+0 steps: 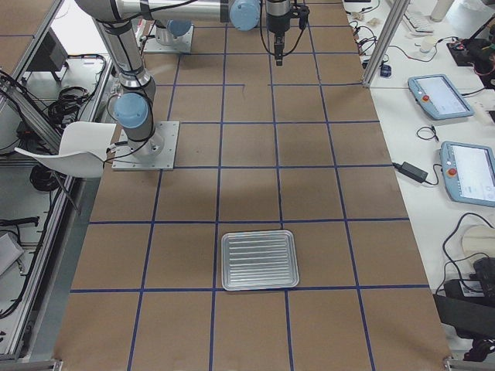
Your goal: Place bearing gear from tray to pile
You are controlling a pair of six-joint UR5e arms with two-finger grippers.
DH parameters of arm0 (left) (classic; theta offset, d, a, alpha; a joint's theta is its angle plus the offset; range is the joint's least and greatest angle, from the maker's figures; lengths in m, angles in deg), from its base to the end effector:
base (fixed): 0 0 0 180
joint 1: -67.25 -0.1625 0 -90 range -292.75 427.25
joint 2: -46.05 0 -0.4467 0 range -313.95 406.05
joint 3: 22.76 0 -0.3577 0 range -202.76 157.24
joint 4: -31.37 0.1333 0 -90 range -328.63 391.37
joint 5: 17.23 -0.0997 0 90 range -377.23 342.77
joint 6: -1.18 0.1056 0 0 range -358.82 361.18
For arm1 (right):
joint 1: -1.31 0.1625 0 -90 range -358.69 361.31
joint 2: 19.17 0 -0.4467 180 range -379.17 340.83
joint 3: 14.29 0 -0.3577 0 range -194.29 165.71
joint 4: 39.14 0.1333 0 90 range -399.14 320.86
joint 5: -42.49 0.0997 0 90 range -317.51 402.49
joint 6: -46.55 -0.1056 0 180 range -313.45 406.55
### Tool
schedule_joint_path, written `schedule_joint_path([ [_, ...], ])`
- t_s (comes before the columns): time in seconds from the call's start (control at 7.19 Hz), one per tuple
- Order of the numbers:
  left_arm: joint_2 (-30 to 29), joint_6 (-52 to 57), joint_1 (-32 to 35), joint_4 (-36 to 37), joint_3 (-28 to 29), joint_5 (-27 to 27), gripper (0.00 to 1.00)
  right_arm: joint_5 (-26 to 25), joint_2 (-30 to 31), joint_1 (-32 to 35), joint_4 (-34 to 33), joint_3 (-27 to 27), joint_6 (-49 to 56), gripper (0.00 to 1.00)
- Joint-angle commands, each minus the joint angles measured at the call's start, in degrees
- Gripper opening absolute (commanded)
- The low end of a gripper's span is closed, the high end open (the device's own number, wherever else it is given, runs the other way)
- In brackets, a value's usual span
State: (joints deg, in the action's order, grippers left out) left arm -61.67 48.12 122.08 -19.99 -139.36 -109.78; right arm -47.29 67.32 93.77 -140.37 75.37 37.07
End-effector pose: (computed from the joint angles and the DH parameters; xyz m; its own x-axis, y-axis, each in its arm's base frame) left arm 0.1717 -0.4670 0.2232 -0.9781 0.2039 0.0421 0.2072 0.9732 0.0999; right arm 0.1550 -0.4918 0.4980 -0.9924 0.1201 -0.0268 0.1226 0.9829 -0.1377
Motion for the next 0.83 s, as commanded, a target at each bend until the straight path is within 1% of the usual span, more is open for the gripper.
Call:
schedule_joint_path([
  [0.0,1.9,-0.4,0.7,-0.1,0.8,-0.1,0.88,0.0,0.0,0.0,0.0,0.0,0.0,1.0],
  [0.14,4.0,-2.1,3.9,-1.3,3.1,0.1,0.92,0.0,0.0,-0.2,0.2,0.1,0.2,1.0],
  [0.28,7.1,-5.1,10.1,-7.1,6.0,0.0,0.93,0.0,0.0,-0.2,0.2,0.1,0.1,1.0],
  [0.42,10.3,-11.7,16.2,-11.5,8.8,0.4,1.0,0.0,0.0,-0.2,0.0,-0.1,0.2,1.0],
  [0.56,12.8,-20.4,22.5,-13.7,11.6,-0.2,1.0,0.0,0.0,-0.3,0.1,0.0,0.2,1.0],
  [0.7,14.5,-30.9,29.0,-18.7,15.1,-0.3,1.0,0.0,0.0,-0.2,0.2,0.1,0.1,1.0],
])
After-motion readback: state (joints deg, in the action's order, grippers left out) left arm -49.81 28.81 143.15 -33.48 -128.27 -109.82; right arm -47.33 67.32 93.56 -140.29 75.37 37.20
